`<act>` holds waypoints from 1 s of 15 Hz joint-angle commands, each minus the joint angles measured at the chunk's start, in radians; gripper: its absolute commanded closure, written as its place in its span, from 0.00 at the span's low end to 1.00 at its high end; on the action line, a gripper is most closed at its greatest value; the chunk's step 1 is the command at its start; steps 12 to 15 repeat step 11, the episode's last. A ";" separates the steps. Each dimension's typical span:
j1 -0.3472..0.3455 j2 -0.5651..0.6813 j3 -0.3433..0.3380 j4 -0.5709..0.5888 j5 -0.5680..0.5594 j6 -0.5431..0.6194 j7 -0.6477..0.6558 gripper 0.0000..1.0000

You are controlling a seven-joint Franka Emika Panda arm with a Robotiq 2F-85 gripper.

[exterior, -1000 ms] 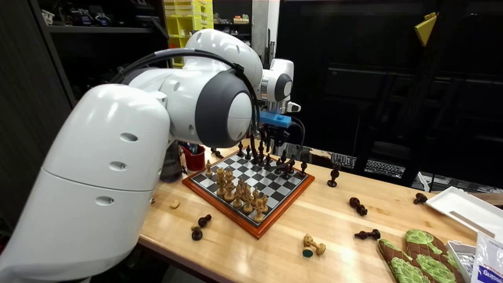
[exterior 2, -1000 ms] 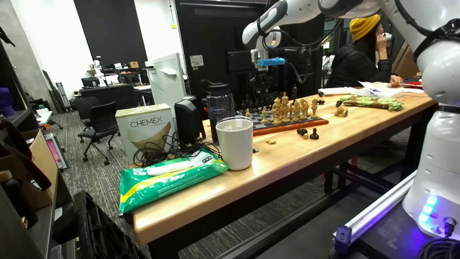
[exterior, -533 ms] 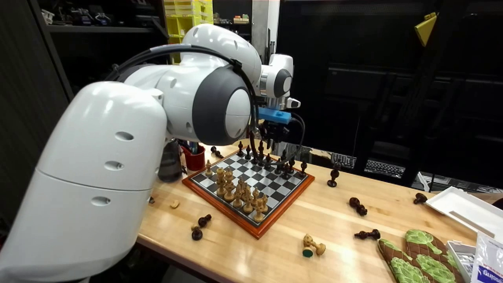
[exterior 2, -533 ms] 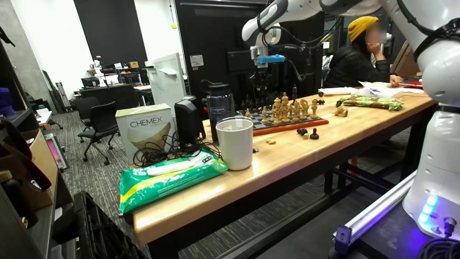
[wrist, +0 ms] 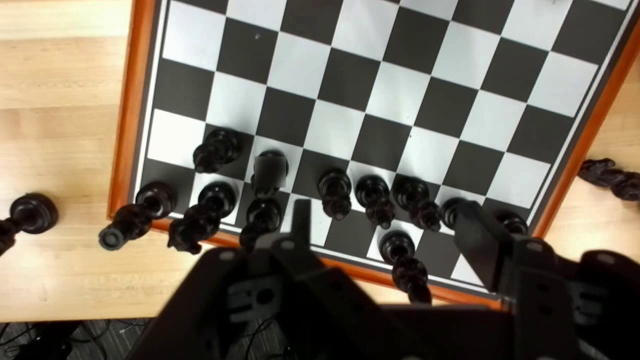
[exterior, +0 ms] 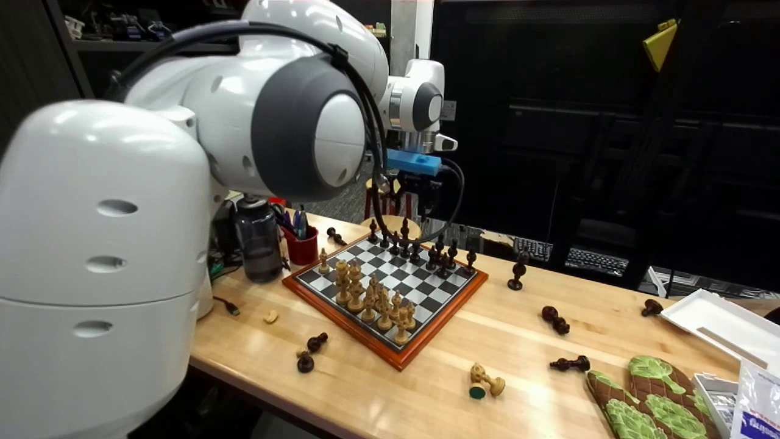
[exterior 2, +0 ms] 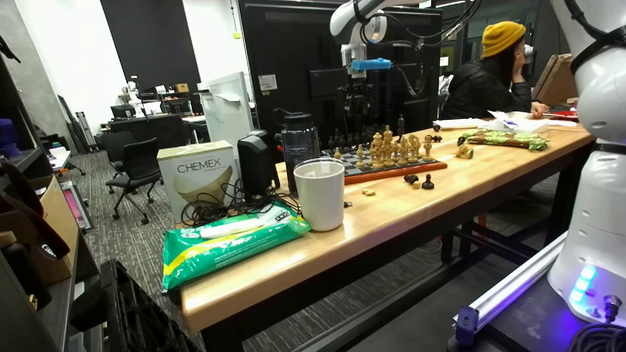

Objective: Slightly move a chess piece

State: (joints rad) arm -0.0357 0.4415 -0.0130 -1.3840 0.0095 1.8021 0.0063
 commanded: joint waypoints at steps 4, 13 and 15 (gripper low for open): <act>0.026 -0.252 0.006 -0.315 0.007 0.039 0.029 0.00; 0.022 -0.289 0.001 -0.381 0.001 0.040 0.021 0.00; 0.022 -0.289 0.001 -0.381 0.001 0.040 0.021 0.00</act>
